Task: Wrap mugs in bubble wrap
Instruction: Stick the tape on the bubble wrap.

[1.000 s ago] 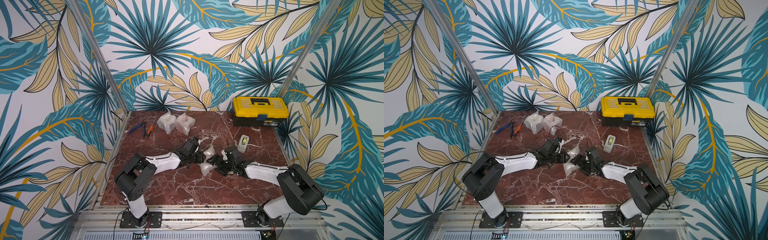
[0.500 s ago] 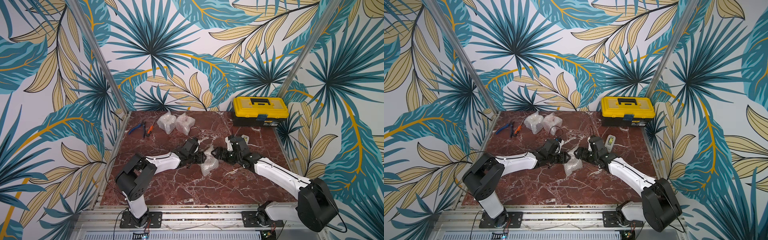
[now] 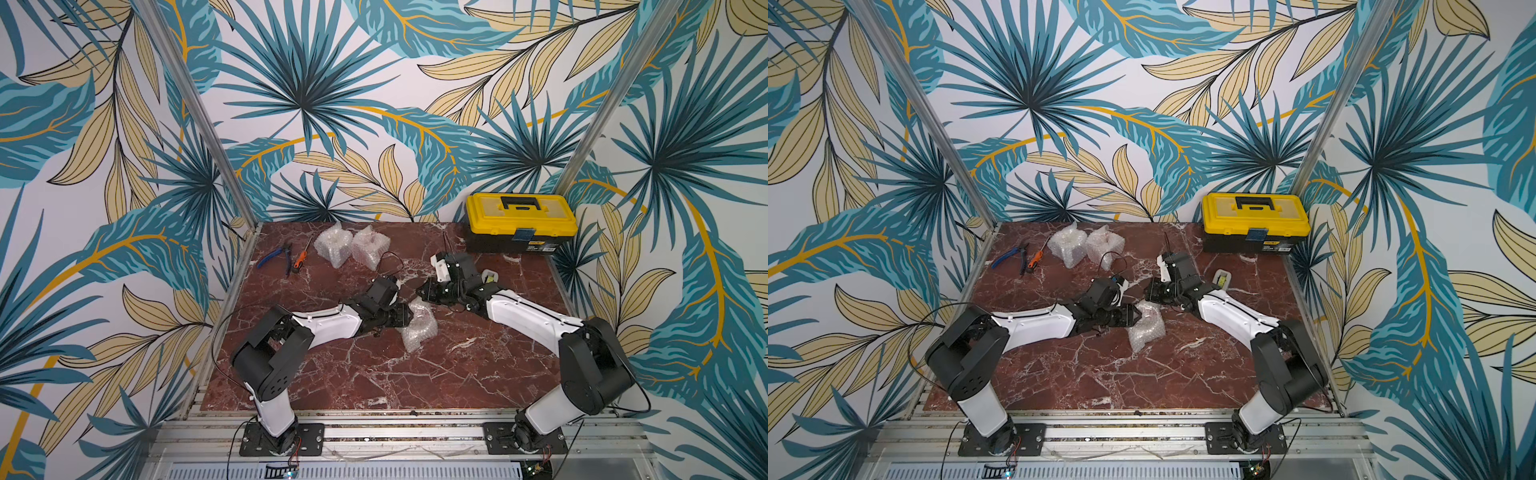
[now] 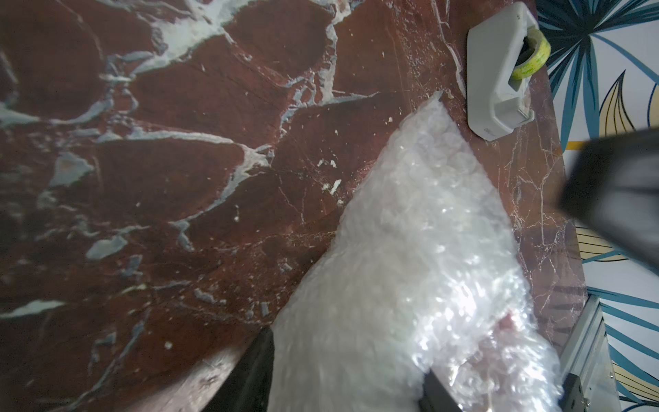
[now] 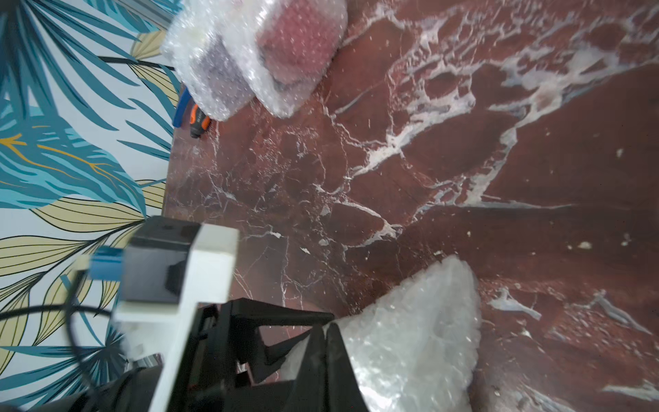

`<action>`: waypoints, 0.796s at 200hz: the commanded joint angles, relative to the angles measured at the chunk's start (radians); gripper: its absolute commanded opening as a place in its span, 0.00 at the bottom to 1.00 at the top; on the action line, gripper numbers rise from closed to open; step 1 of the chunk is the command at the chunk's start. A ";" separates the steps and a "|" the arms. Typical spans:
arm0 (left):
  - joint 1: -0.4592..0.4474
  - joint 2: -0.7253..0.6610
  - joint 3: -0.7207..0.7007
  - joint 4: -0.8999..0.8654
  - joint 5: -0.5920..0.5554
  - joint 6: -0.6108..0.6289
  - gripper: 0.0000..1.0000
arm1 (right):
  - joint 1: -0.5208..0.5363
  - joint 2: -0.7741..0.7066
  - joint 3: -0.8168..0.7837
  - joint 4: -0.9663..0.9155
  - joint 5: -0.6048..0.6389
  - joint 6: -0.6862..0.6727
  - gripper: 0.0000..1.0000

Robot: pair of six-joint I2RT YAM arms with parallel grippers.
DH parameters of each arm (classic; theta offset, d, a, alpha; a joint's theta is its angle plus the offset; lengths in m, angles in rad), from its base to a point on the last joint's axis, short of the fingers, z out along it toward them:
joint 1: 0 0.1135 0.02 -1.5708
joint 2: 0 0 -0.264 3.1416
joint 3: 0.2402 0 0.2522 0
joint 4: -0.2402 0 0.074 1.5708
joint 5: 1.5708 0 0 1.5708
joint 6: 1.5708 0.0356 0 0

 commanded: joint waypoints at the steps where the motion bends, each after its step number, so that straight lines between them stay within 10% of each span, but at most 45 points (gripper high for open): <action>1: -0.011 0.042 -0.011 -0.117 -0.005 0.012 0.52 | -0.001 0.055 0.014 0.000 -0.003 0.032 0.04; 65: -0.012 0.045 -0.013 -0.117 -0.005 0.014 0.52 | -0.012 0.100 0.065 -0.152 0.063 0.102 0.09; 128: -0.014 0.048 -0.010 -0.117 -0.002 0.014 0.52 | -0.008 -0.206 -0.061 -0.172 0.117 0.093 0.45; 159: -0.017 0.045 -0.005 -0.117 -0.003 0.014 0.52 | 0.003 -0.299 -0.200 -0.201 0.108 0.177 0.78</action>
